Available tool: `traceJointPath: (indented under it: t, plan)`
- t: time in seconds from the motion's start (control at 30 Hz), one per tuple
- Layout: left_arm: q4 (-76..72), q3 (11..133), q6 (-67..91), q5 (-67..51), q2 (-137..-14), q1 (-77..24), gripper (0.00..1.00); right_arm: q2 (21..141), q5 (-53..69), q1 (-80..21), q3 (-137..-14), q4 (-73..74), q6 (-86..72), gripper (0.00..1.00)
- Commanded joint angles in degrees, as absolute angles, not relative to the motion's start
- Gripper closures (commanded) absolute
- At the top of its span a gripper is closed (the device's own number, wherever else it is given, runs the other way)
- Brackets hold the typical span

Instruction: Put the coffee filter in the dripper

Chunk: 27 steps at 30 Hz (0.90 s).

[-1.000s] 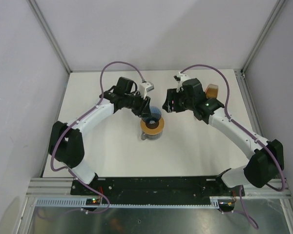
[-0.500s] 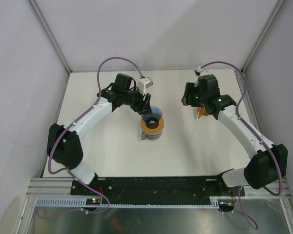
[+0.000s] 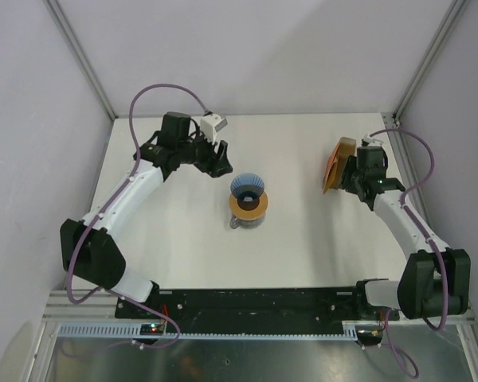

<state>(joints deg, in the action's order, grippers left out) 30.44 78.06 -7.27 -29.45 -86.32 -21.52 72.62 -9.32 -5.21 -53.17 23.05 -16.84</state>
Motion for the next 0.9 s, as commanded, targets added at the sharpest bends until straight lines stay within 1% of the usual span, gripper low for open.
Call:
traceJointPath:
  t: [0.0,0.23,0.37,0.5,0.7,0.8,0.87]
  plan:
    - [30.1,77.4,-8.9,-28.7,-83.6,-20.5,0.31,74.7,-7.9,-5.1,-52.9,15.4,-15.7,0.49]
    - [30.1,76.8,-8.9,-30.0,-83.7,-20.0,0.31,78.7,-3.5,-5.1,-52.9,10.3,-14.7,0.51]
    - [30.1,77.0,-8.6,-30.9,-84.0,-19.9,0.31,80.8,-2.8,-5.0,-52.9,8.4,-14.5,0.56]
    - [30.1,76.9,-8.6,-31.2,-84.4,-19.8,0.31,82.4,-2.8,-5.0,-53.5,7.2,-14.3,0.59]
    - [30.1,76.8,-8.2,-31.9,-84.8,-19.7,0.3,84.7,-1.3,-5.1,-54.3,4.9,-13.9,0.68]
    - [30.1,77.1,-7.9,-32.1,-84.9,-19.7,0.3,86.3,-2.0,-5.2,-55.0,4.8,-14.2,0.71]
    - [30.1,77.1,-7.9,-32.3,-84.9,-19.6,0.3,86.8,-2.5,-5.3,-55.1,4.5,-14.3,0.75]
